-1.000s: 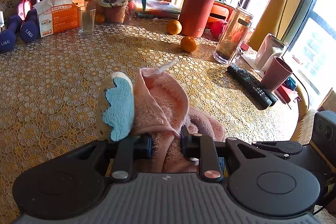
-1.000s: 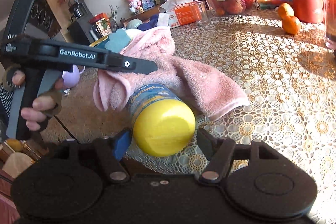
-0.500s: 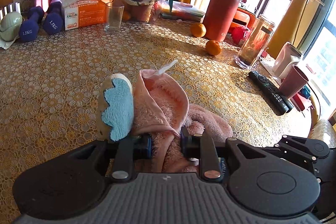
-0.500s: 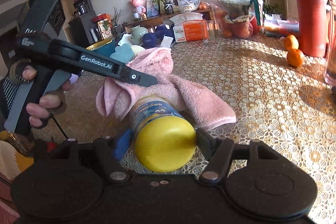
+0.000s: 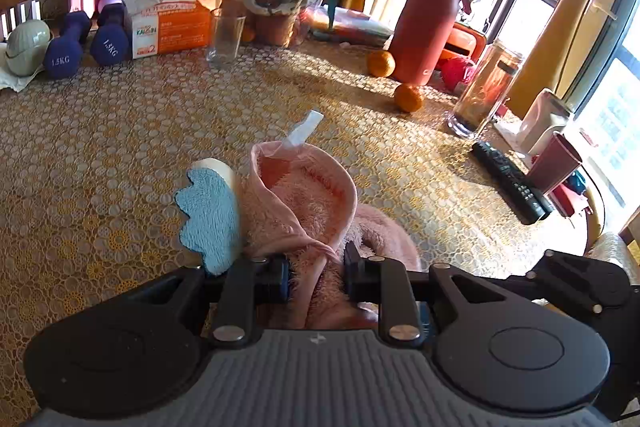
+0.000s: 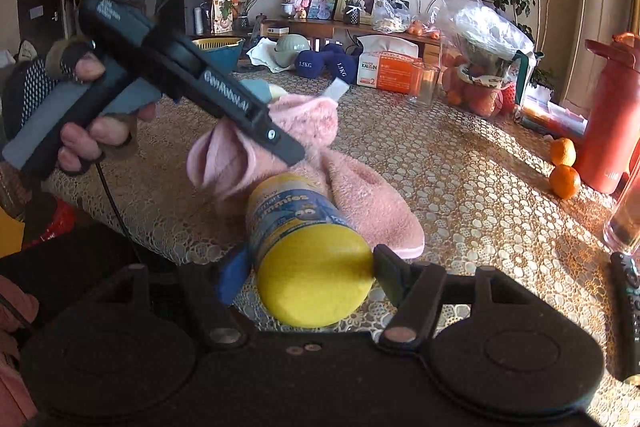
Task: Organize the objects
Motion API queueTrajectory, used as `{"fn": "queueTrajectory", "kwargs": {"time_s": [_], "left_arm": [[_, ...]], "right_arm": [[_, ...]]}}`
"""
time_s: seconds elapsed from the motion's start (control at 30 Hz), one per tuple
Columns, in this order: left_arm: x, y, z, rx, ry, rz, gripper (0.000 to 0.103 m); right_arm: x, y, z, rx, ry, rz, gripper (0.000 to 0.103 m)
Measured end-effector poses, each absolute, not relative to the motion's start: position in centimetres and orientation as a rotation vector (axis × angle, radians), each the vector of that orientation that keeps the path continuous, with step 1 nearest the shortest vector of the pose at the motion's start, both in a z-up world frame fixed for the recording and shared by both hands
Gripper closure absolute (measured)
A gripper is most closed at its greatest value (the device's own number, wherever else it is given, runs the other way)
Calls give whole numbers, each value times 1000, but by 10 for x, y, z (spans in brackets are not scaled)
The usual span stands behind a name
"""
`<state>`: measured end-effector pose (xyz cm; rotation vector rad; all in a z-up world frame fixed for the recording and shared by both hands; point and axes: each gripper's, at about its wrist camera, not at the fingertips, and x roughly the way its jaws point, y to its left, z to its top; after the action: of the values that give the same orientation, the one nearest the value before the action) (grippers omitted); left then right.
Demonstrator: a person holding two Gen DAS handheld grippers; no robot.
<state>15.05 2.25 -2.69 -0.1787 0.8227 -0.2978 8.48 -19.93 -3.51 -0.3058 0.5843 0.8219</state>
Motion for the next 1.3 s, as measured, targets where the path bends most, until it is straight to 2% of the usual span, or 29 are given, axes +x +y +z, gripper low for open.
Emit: {"fn": "queueTrajectory", "kwargs": {"time_s": [0.37,0.57,1.3], "left_arm": [[114,-41,18,-144,742,-539,80],[112,-61,8,-86,767,-552,80],[158,-13,-38,-112,864,-342,80]], "right_arm": [[76,-177,-28,-490,496,835,37],[76,-171,-27,-526,484,838,37],[82,-177,-38,-528,499,853,37]]}}
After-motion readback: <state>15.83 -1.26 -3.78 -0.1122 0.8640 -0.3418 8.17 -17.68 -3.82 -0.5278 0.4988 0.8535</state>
